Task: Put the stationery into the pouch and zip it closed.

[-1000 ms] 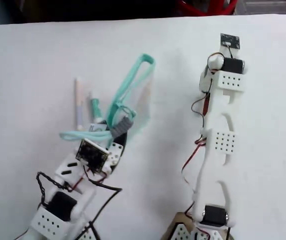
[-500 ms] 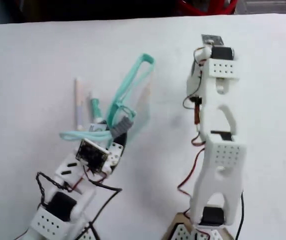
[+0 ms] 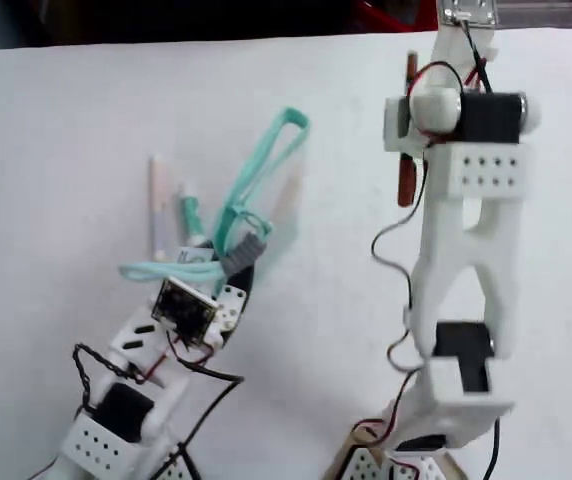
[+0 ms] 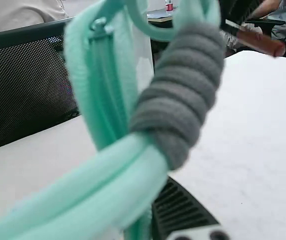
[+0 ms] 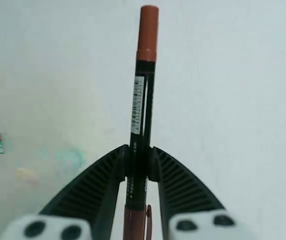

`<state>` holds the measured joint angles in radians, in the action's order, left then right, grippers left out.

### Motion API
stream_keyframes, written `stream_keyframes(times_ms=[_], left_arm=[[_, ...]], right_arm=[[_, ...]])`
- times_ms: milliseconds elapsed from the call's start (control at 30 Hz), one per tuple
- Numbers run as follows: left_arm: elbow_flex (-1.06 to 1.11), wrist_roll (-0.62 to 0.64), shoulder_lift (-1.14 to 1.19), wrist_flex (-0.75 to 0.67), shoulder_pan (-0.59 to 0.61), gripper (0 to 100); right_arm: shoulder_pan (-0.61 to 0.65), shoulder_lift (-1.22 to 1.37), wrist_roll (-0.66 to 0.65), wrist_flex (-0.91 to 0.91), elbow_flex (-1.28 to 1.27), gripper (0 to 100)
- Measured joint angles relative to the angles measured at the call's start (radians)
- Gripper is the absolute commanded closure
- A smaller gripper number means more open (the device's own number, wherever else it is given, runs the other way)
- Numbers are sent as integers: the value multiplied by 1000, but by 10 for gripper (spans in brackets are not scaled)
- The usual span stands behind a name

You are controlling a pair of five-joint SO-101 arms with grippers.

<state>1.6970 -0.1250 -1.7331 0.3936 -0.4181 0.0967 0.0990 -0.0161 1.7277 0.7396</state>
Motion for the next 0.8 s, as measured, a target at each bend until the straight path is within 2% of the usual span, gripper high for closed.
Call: stream_keyframes(times_ms=[233,533,633,800], left_arm=[[0,0,0,0,0,958],[0,0,0,5,0,958],[0,0,0,5,0,958],[0,0,0,5,0,958]], right_arm=[[46,-238,0,-44,0,981],[54,-338,25,-91,-6,981],[129,-416,87,-170,-41,981],[281,-502,101,-331,-186,981]])
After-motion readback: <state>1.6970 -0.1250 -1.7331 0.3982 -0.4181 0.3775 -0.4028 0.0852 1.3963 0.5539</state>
